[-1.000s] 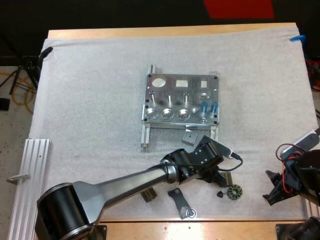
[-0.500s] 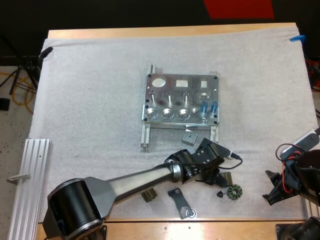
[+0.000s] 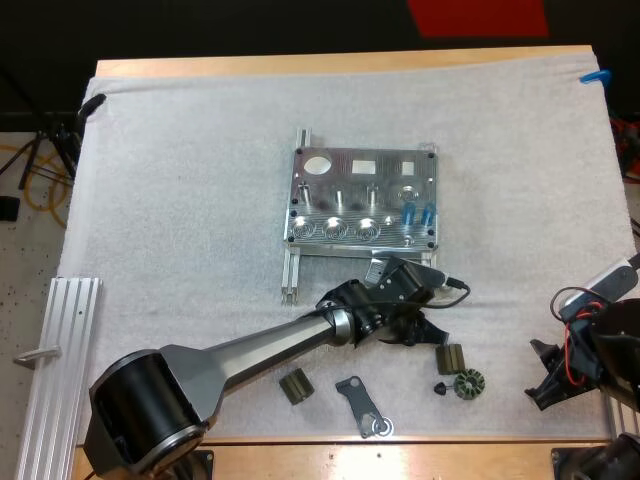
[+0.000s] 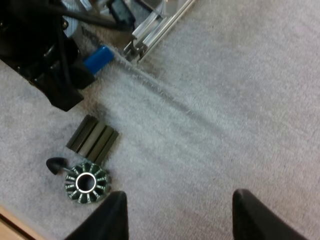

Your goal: Load cells from right to left

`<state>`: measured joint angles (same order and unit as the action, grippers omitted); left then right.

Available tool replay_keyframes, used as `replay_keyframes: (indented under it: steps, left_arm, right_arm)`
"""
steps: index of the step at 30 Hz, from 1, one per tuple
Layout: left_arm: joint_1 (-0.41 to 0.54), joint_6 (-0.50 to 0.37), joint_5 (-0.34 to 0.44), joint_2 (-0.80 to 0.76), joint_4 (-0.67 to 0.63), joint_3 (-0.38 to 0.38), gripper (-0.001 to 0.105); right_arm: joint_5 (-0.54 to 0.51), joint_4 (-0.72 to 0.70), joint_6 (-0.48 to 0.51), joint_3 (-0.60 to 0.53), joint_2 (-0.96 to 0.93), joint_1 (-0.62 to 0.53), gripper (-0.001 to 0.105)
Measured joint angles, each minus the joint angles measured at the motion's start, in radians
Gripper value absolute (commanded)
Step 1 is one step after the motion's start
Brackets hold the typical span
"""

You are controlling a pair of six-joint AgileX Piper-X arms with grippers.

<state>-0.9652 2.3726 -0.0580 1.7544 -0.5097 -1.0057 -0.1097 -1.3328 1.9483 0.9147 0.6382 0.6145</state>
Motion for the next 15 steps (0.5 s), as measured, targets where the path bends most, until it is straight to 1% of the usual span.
replay_keyframes:
  steps: [1,3,4,6,10,13,15]
  left_arm:
    - [0.001,0.0,-0.002,0.0,0.0,0.0,0.014]
    - [0.002,-0.02,-0.019,0.0,-0.001,0.0,0.003]
    - [0.002,-0.029,-0.024,0.0,-0.001,0.0,0.001]
    - [0.002,-0.068,-0.036,0.0,-0.003,0.0,0.0]
    - [0.002,-0.085,-0.061,0.0,-0.004,0.0,0.0]
    - [0.002,-0.132,-0.066,-0.004,-0.012,0.0,0.0]
    - [0.002,-0.196,-0.06,-0.028,-0.033,0.0,0.0]
  right_arm:
    - [0.0,0.002,0.001,0.0,0.0,0.0,0.047]
    - [0.0,0.007,0.002,0.0,0.0,0.0,0.047]
    - [0.0,0.006,0.003,0.0,0.0,0.0,0.047]
    - [0.0,0.006,0.002,0.0,0.0,0.0,0.047]
    - [0.0,0.006,0.007,0.0,0.0,0.0,0.047]
    - [0.0,0.006,0.007,0.0,0.0,0.0,0.047]
    - [0.0,0.006,0.007,0.0,0.0,0.0,0.047]
